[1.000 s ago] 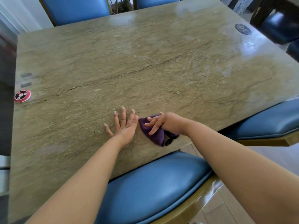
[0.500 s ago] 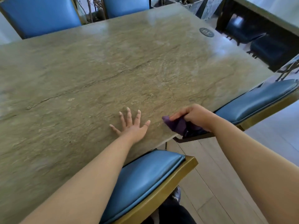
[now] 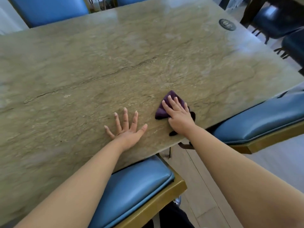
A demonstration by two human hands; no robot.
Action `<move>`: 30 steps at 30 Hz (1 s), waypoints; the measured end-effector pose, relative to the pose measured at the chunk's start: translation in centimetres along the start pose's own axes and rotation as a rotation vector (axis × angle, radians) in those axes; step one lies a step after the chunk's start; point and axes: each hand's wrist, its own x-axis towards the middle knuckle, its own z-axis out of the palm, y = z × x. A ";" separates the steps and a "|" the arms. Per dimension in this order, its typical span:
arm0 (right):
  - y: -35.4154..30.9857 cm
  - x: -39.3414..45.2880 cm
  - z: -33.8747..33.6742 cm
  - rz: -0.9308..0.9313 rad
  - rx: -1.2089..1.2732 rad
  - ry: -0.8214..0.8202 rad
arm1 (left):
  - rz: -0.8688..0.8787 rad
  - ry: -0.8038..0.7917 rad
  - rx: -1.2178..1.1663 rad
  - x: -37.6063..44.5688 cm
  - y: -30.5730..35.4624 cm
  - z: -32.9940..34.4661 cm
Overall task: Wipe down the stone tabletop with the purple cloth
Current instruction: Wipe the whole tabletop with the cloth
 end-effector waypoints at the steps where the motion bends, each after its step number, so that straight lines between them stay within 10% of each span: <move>1: -0.8 -1.0 0.6 -0.077 0.002 -0.032 | -0.003 0.002 -0.022 0.1 0.0 0.0; 7: -0.7 -4.9 1.2 -0.515 0.056 -0.277 | 0.113 0.085 -0.323 -0.6 -1.8 -0.8; 13: -5.8 0.7 2.7 -0.304 -0.152 -0.025 | 0.194 0.182 -0.459 -2.0 -7.0 -2.3; 22: -16.1 0.7 8.1 -0.932 -0.300 -0.207 | -0.623 0.344 -0.340 -5.5 -19.3 -1.3; 30: -24.8 9.3 8.5 -0.292 -0.123 -0.011 | -0.567 0.250 -0.486 -6.0 -21.5 0.0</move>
